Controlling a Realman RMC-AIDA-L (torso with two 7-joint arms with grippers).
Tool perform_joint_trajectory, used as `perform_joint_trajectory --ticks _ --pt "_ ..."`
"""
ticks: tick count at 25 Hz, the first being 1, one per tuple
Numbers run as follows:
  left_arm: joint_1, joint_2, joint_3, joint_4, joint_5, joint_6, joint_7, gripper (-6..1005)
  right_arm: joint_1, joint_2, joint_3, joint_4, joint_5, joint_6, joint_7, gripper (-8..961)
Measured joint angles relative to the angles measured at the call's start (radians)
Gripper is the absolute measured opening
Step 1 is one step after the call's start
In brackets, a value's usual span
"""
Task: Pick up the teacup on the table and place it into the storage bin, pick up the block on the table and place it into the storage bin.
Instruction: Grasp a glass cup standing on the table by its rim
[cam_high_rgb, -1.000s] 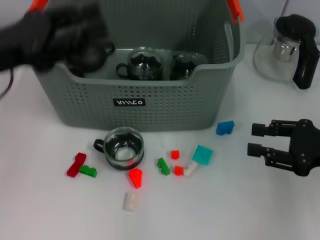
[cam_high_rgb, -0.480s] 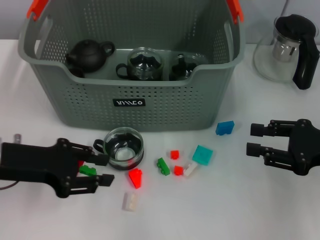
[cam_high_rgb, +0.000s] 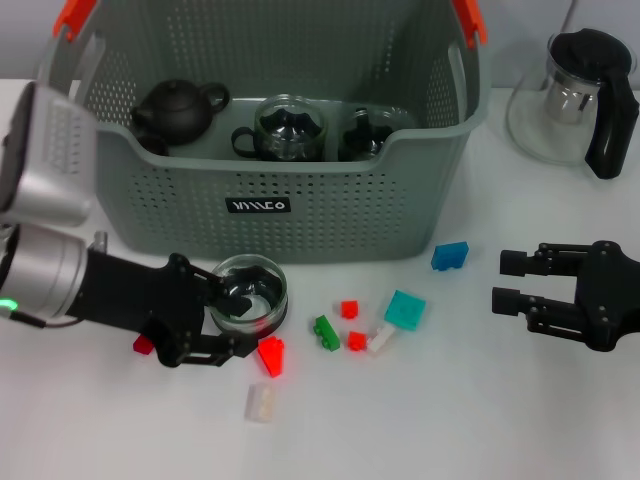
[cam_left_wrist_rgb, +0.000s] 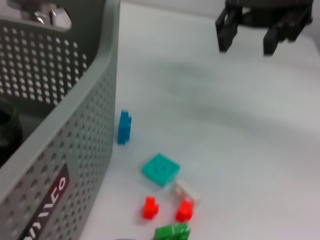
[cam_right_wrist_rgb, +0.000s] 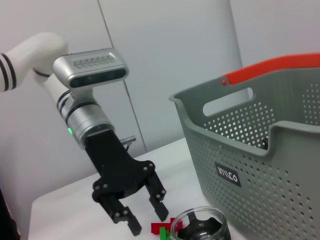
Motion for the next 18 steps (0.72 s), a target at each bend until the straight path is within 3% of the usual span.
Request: perform_joint_trajectory --ticks 5,12,18 --pt "-0.032 -0.001 0.131 0.065 0.070 -0.058 -0.082 449 0.001 0.000 0.000 0.002 0.000 0.001 0.003 532" --pt "-0.048 -0.009 0.289 0.067 0.133 -0.183 -0.154 448 0.003 0.000 0.004 0.009 0.000 0.000 0.003 532" --pt "-0.039 -0.015 0.350 0.052 0.148 -0.237 -0.168 447 0.003 0.000 0.005 0.011 0.000 -0.001 0.003 534"
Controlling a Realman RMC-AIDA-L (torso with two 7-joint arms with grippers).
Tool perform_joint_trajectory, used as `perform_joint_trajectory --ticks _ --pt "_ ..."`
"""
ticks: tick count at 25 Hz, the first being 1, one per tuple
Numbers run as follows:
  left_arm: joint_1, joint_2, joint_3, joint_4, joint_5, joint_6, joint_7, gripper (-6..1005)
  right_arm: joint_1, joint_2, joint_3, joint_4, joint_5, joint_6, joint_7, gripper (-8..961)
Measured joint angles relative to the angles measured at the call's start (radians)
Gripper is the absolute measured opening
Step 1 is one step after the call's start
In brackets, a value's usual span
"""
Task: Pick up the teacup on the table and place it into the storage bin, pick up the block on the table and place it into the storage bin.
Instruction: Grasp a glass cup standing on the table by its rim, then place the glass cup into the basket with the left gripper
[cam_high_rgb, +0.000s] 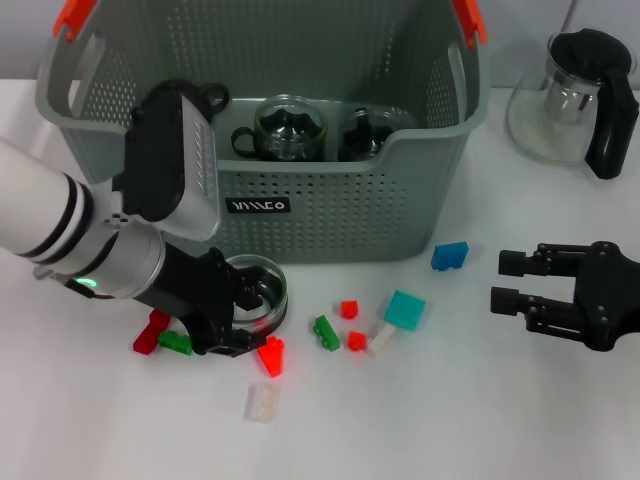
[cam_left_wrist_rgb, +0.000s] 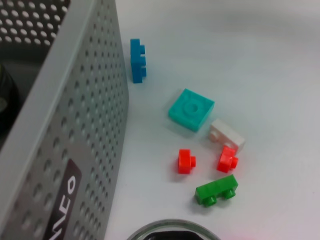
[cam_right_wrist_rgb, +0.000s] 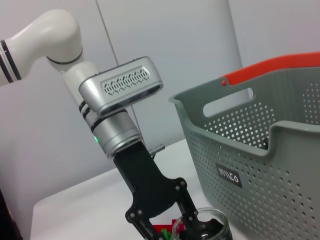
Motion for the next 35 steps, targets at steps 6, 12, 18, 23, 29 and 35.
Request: perform_joint_trajectory --ticks 6,12,18,23,29,35 --pt "0.000 0.000 0.022 -0.034 0.007 -0.029 -0.007 447 0.000 0.000 0.002 0.000 0.000 0.001 0.000 532" --pt "-0.006 0.003 0.020 -0.045 0.011 -0.027 -0.049 406 0.000 0.000 0.002 0.000 0.000 0.000 0.001 534" --pt "-0.004 0.006 0.015 -0.040 0.013 -0.002 -0.057 283 0.000 0.000 0.001 0.000 0.000 -0.001 0.002 534" --pt "-0.004 0.006 0.011 -0.030 0.013 0.047 -0.050 65 0.000 0.000 0.001 0.000 0.000 -0.002 0.002 534" --pt "0.001 0.007 -0.020 0.008 0.004 0.127 -0.038 56 -0.003 0.000 0.001 0.000 0.000 -0.002 0.003 534" --pt "-0.012 0.024 -0.211 0.033 -0.144 0.385 0.074 52 -0.004 0.000 0.001 0.000 0.000 -0.001 0.002 534"
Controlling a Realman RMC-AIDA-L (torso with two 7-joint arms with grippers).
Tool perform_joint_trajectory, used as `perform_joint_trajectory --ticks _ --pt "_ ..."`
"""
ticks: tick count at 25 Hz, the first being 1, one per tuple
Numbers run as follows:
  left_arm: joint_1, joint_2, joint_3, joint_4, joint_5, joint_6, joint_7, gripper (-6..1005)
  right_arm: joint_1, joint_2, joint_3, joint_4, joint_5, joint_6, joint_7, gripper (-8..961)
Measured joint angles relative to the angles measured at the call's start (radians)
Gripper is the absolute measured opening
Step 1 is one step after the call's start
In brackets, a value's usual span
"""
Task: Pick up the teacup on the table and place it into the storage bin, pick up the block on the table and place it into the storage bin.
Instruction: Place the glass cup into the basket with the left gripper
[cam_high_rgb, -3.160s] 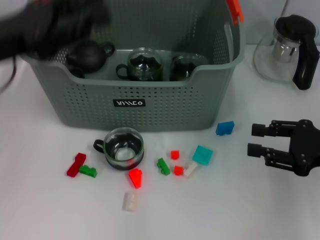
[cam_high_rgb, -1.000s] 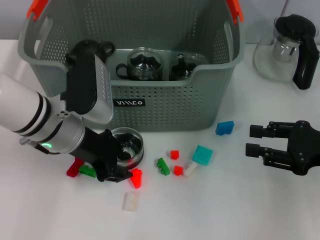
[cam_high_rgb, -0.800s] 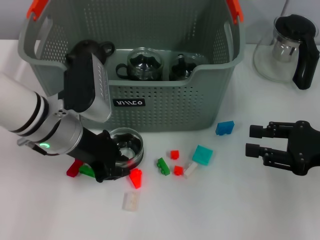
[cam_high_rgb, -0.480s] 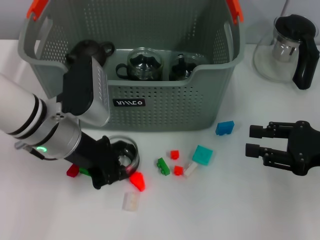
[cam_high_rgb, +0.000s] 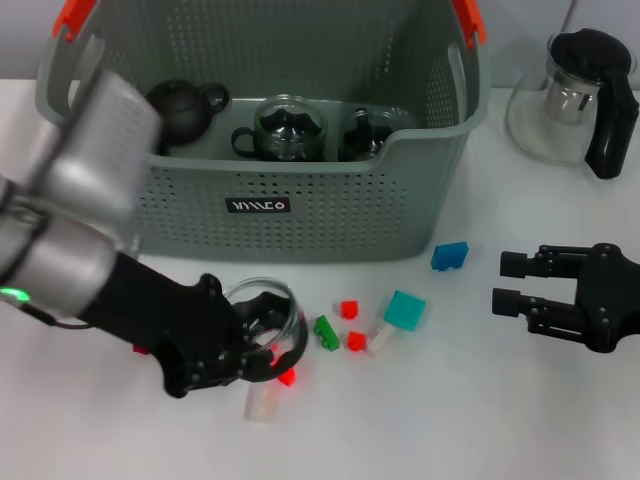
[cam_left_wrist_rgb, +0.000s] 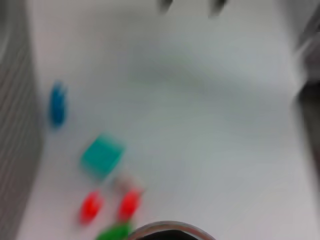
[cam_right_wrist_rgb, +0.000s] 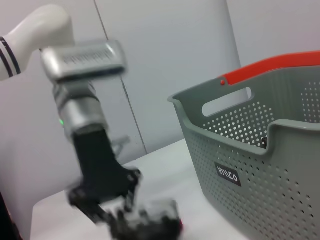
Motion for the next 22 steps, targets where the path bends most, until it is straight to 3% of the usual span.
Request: perform_joint_trajectory --ticks 5,8,12,17,22 --pt "-0.020 0.052 -0.221 -0.075 -0.216 0.191 0.089 67 -0.001 0.000 0.000 0.000 0.000 -0.003 0.000 534" --pt "-0.021 0.068 -0.308 -0.121 -0.361 0.192 0.092 75 -0.002 -0.001 0.000 0.000 0.000 -0.004 0.000 534" --pt "-0.047 0.073 -0.362 -0.131 -0.489 0.163 0.029 87 0.003 -0.002 -0.002 0.000 0.000 -0.007 0.011 534" --pt "-0.127 0.094 -0.342 -0.047 -0.535 0.023 -0.140 102 0.004 -0.004 -0.006 0.000 0.000 -0.007 0.014 534" --pt "-0.255 0.146 -0.189 0.041 -0.383 -0.156 -0.326 116 0.002 -0.004 -0.007 0.000 0.000 -0.007 0.014 534"
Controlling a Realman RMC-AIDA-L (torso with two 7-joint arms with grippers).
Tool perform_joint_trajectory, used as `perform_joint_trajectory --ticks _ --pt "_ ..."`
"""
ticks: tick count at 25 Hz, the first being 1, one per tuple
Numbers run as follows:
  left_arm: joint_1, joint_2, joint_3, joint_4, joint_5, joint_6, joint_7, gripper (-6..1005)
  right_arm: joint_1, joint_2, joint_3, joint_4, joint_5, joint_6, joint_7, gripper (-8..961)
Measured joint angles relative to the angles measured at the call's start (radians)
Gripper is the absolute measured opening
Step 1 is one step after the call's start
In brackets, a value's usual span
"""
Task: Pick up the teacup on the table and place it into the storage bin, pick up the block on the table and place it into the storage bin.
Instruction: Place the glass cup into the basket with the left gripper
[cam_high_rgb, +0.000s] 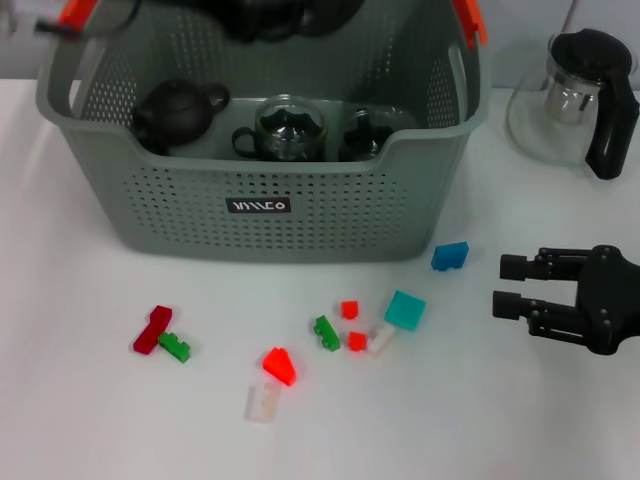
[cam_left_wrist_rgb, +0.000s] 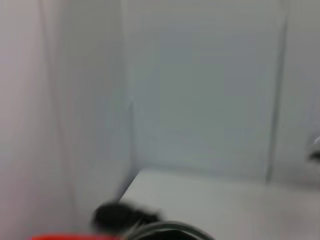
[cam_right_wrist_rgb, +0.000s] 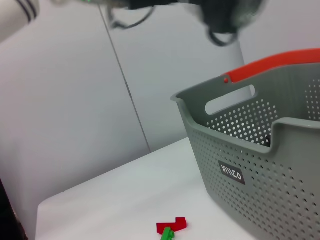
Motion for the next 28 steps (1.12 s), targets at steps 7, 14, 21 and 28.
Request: perform_joint_trajectory --ticks 7,14,21,28 --pt "-0.127 -0.036 0.278 0.033 0.450 -0.287 -0.055 137 -0.007 0.003 0.001 0.001 0.000 0.007 -0.005 534" --pt "-0.172 -0.130 0.486 -0.091 0.812 -0.446 -0.053 157 -0.006 0.001 0.008 0.013 0.000 0.011 -0.010 534" --pt "-0.191 -0.135 0.475 -0.144 0.849 -0.456 -0.077 178 -0.003 0.001 0.006 0.014 0.000 0.012 -0.010 534" --pt "-0.176 -0.139 0.480 -0.140 0.852 -0.465 -0.069 198 -0.006 0.001 0.007 0.014 0.000 0.012 -0.010 534"
